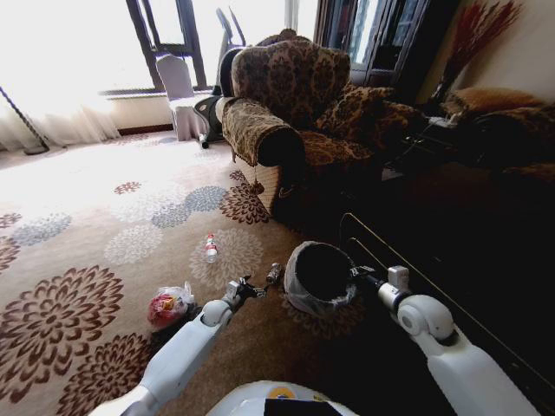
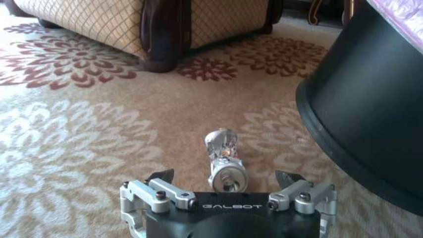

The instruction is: Pick up the trash from the ground and place it into the trash bin.

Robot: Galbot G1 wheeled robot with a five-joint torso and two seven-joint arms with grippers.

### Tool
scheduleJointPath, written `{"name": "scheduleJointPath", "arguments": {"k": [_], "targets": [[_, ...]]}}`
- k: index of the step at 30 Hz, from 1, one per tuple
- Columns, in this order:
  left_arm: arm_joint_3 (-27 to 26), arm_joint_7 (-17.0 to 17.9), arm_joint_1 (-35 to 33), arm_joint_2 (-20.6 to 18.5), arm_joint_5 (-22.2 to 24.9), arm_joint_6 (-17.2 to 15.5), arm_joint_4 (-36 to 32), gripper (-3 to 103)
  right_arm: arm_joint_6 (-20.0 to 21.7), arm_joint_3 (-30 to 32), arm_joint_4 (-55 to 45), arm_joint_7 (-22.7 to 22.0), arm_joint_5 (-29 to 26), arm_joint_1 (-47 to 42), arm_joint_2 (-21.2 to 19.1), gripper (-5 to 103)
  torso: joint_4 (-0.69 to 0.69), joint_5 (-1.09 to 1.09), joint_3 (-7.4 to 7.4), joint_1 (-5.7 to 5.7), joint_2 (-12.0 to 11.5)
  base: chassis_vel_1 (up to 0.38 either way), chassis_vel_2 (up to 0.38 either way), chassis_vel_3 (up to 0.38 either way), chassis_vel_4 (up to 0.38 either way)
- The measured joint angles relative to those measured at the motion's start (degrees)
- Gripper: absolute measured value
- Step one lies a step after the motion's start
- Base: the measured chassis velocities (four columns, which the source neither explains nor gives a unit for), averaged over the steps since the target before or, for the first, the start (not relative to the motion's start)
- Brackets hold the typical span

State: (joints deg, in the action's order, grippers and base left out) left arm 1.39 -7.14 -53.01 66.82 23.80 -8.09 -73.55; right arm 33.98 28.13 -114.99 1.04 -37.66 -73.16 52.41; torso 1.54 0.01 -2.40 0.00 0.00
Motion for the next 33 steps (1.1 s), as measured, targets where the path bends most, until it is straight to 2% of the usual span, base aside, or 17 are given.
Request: {"name": "scheduleJointPath", "arguments": {"k": [7,16,20,23,24,26,29,31,32,33], "targets": [[1.6,0.7,0.3,2.5,0.0,-0.2,2.7,100,0.7,0.0,0.0,0.0,0.2,0.0,-0.1,1,0.00,-0.01,0.00,0.00,0.0,-0.028,0.028,0.031,-0.033],[1.9,0.9,0.8,3.8,-1.1,-0.1,5.2,100,0.1,-0.1,0.4,0.0,0.2,0.1,0.0,1,0.00,0.00,0.00,0.00,0.0,0.000,0.000,0.000,0.000],[2.2,0.7,1.3,4.2,-2.4,1.3,7.6,101,-0.1,-0.1,0.4,0.0,0.2,0.1,-0.1,1,0.00,-0.01,0.00,0.00,0.0,0.000,0.000,0.000,0.000],[2.2,0.1,1.7,4.9,-3.1,1.8,8.9,90,-0.3,-0.2,0.4,0.0,0.1,0.2,-0.4,1,0.00,-0.01,0.00,0.00,0.0,0.000,0.000,0.000,0.000],[2.2,0.1,1.7,4.9,-3.1,1.8,8.9,90,-0.3,-0.2,0.4,0.0,0.1,0.2,-0.4,1,0.00,-0.01,0.00,0.00,0.0,0.000,0.000,0.000,0.000],[2.2,-0.8,2.2,5.4,-4.8,2.9,10.1,79,-0.5,-0.2,0.4,0.0,0.0,0.2,-0.5,1,0.00,-0.01,0.00,0.00,0.0,0.000,0.000,0.000,0.000],[2.2,-1.3,2.6,5.7,-6.0,4.0,11.3,74,-0.6,-0.2,0.4,0.0,0.0,0.1,-0.5,1,0.00,-0.01,0.00,0.00,0.0,0.000,0.000,0.000,0.000],[2.2,-1.5,2.8,6.0,-6.3,4.5,12.0,63,-0.6,-0.3,0.4,0.0,0.0,-0.1,-0.5,1,0.00,-0.01,0.00,0.00,0.0,0.000,0.000,0.000,0.000],[2.2,-1.5,2.8,6.0,-6.3,4.5,12.0,63,-0.6,-0.3,0.4,0.0,0.0,-0.1,-0.5,1,0.00,-0.01,0.00,0.00,0.0,0.000,0.000,0.000,0.000],[2.2,-1.5,2.9,6.1,-6.3,4.7,12.2,58,-0.6,-0.3,0.4,0.0,0.0,-0.1,-0.5,1,0.00,-0.01,0.00,0.00,0.0,0.000,0.000,0.000,0.000]]}}
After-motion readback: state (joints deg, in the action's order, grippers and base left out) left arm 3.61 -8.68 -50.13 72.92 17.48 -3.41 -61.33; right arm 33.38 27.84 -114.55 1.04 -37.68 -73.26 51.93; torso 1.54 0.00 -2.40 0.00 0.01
